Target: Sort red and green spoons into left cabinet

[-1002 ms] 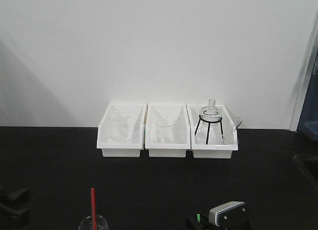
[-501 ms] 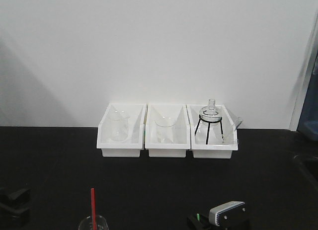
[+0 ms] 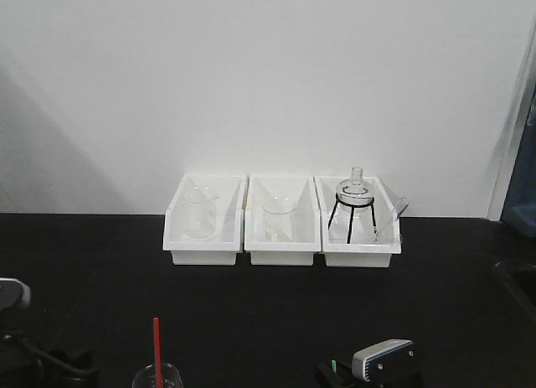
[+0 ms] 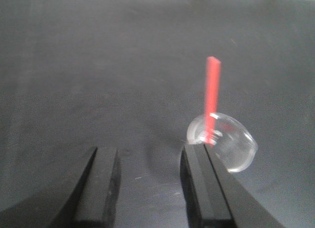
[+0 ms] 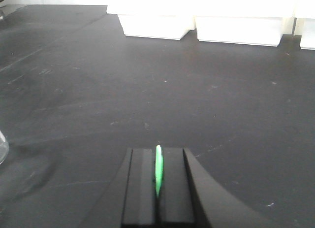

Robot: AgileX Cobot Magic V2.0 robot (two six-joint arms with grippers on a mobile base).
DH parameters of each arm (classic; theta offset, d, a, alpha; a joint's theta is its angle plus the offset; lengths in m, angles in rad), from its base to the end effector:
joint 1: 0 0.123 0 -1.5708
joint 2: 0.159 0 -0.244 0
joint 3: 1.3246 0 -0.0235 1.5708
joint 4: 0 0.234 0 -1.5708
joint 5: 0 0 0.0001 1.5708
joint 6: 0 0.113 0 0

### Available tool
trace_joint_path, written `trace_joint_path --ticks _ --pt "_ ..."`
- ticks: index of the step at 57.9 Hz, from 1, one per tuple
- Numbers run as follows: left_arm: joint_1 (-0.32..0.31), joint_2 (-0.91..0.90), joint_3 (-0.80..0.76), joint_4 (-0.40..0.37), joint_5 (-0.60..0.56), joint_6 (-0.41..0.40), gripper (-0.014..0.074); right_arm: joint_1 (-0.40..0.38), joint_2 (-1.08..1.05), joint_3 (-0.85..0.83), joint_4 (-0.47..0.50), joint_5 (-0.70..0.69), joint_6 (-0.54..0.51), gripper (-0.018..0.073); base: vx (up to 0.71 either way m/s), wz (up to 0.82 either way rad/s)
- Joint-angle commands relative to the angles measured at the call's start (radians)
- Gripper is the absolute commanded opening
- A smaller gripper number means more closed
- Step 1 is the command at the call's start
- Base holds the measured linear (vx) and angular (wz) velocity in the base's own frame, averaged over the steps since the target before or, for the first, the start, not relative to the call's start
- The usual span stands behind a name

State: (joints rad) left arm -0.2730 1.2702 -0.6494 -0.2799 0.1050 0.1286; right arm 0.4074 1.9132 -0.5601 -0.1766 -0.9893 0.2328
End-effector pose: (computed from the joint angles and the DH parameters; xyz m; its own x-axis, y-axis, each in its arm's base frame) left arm 0.2590 -0.0759 0.1987 -0.6080 0.0153 -0.7938 0.2035 0.9694 -0.1372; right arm 0.2847 0.1409 0.0894 -0.3250 0.0049 -0.9457 -0.4820 0.8595 0.1700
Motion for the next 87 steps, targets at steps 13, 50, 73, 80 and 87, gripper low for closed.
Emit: trace_joint_path --ticks 13,50,73,80,87 --pt "-0.121 0.106 -0.035 -0.011 -0.223 0.021 0.0411 0.003 -0.042 -0.019 -0.001 -0.074 -0.008 -0.0008 0.00 0.00" --pt "-0.127 0.286 -0.151 -0.001 -0.328 -0.032 0.0411 0.003 -0.042 -0.019 -0.001 -0.075 -0.008 -0.0009 0.00 0.00" --pt "-0.160 0.315 -0.151 0.028 -0.416 -0.031 0.0447 0.003 -0.042 -0.019 -0.001 -0.075 -0.008 -0.0009 0.00 0.00" --pt "-0.167 0.315 -0.151 0.055 -0.413 -0.031 0.0512 0.003 -0.042 -0.019 -0.001 -0.075 -0.008 -0.0009 0.00 0.00" --pt "-0.167 0.315 -0.151 0.051 -0.411 -0.047 0.0563 0.003 -0.042 -0.019 -0.001 -0.075 -0.008 -0.0009 0.00 0.00"
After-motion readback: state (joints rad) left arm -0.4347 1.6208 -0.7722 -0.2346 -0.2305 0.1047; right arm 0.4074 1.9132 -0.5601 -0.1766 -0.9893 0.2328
